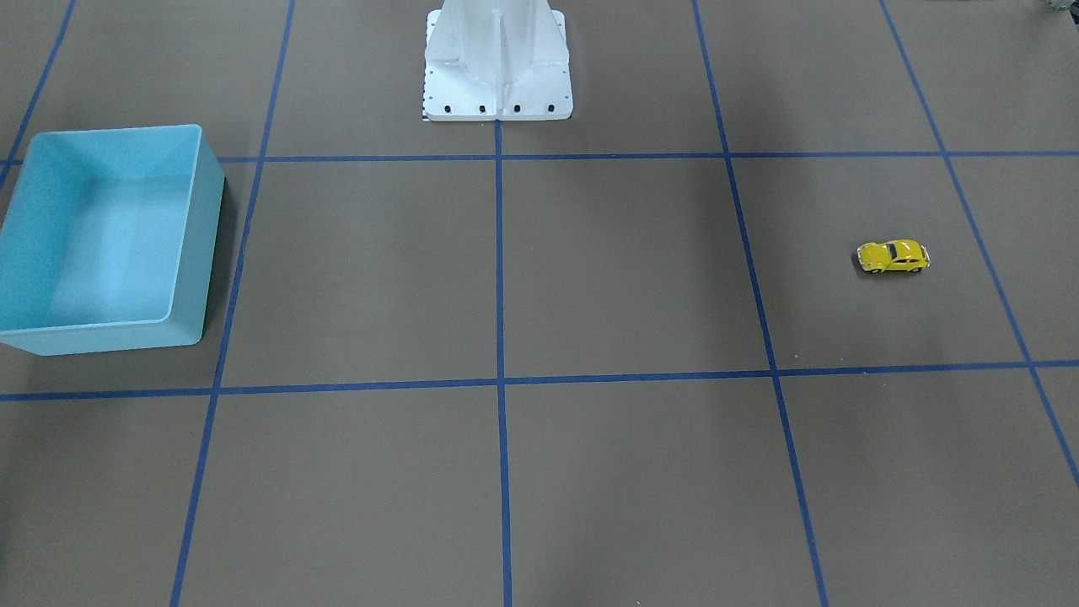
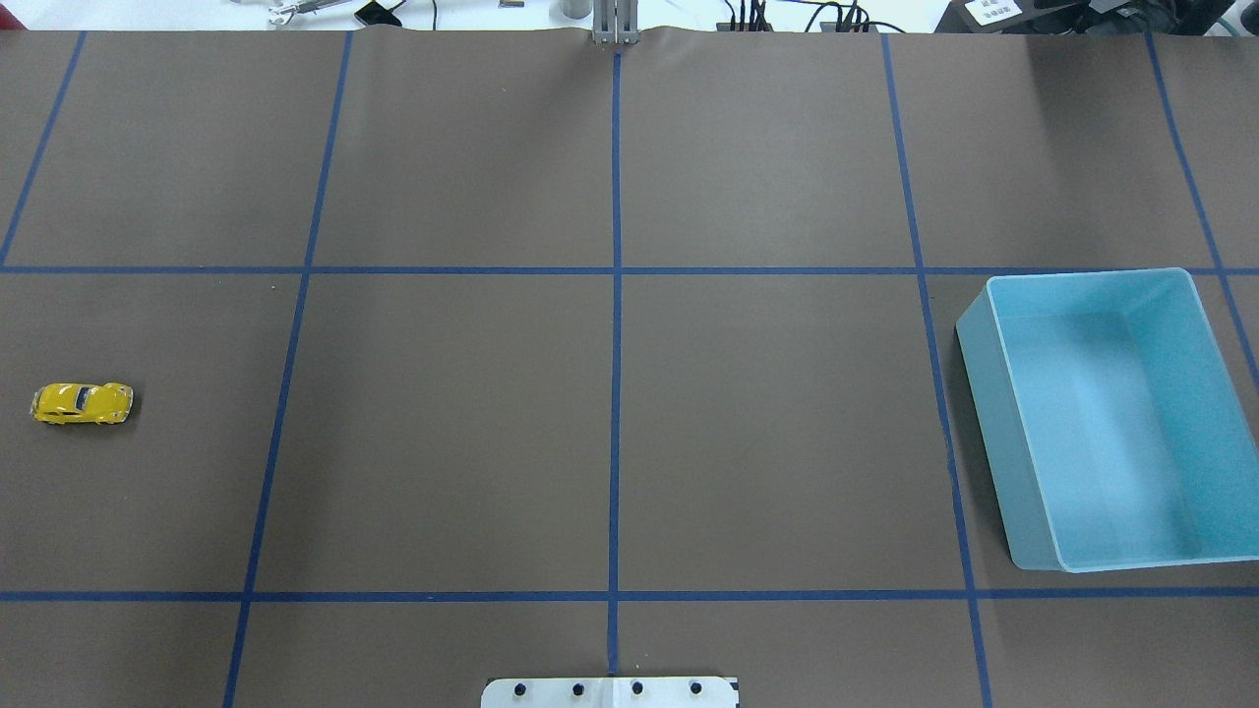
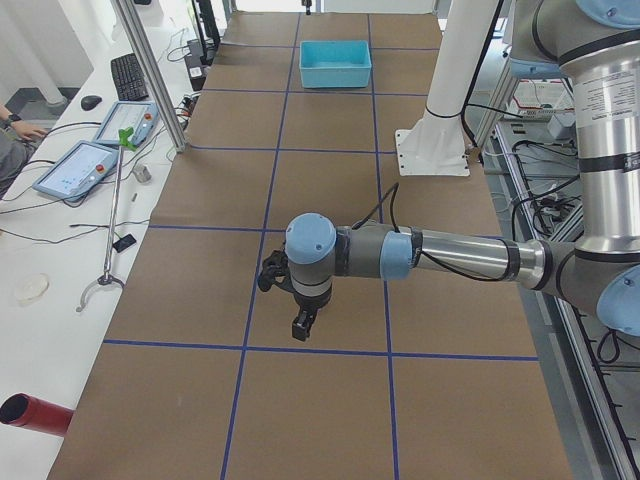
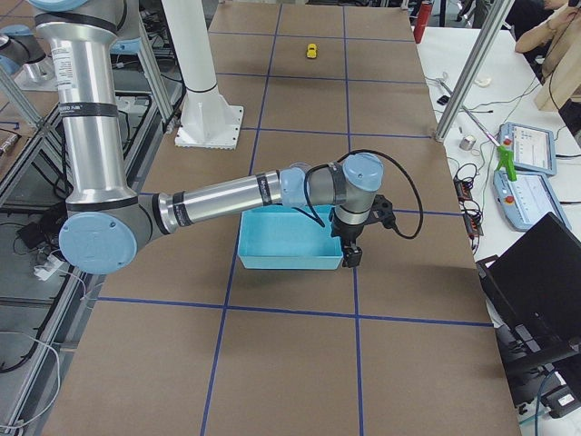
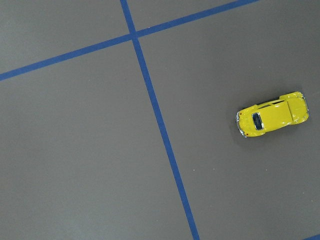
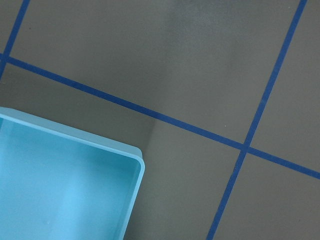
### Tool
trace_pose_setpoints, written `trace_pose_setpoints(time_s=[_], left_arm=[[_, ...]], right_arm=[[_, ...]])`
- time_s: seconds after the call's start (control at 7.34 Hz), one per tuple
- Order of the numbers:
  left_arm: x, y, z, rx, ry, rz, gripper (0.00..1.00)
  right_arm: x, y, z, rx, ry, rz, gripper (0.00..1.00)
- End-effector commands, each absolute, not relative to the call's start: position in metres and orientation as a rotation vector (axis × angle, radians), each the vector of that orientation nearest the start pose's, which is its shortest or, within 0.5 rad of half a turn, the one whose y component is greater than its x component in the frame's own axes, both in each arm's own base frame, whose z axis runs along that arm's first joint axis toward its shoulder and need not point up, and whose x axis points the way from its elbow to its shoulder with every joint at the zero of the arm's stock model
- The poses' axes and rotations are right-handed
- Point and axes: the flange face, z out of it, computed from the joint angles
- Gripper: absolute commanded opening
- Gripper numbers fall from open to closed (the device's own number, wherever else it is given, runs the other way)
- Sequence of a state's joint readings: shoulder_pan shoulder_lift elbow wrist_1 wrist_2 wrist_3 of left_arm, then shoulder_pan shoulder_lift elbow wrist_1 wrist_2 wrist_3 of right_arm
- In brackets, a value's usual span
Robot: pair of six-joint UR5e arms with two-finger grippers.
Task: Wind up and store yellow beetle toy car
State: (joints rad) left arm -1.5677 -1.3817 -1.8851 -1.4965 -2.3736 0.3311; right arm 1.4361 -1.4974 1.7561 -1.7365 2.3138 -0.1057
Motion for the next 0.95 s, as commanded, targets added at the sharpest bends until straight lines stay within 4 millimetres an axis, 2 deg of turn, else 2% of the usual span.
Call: trace_pose_setpoints(time_s=[0.0,0.14,0.27,0.41,0.68,0.82], left_arm=[[-0.056,-0.421,0.578,0.217,0.775,0.382,1.00],[-0.046,-0.424,0.570,0.259,0.761,0.496,1.00],[-0.046,-0.424,0.565,0.296,0.751,0.568,1.00],[-0.037,-0.427,0.555,0.311,0.749,0.606,1.00],[-0.003,-0.438,0.538,0.360,0.743,0.784,1.00],[0.026,-0.445,0.521,0.394,0.740,0.902,1.00]], right_arm=[[0.000,-0.508,0.572,-0.021,-0.721,-0.095,1.00],[0.004,-0.506,0.583,-0.033,-0.671,-0.089,1.00],[0.008,-0.504,0.594,-0.053,-0.668,-0.074,1.00],[0.010,-0.502,0.595,-0.055,-0.670,-0.067,1.00],[0.016,-0.500,0.596,-0.066,-0.704,-0.026,1.00],[0.016,-0.499,0.595,-0.082,-0.704,0.020,1.00]])
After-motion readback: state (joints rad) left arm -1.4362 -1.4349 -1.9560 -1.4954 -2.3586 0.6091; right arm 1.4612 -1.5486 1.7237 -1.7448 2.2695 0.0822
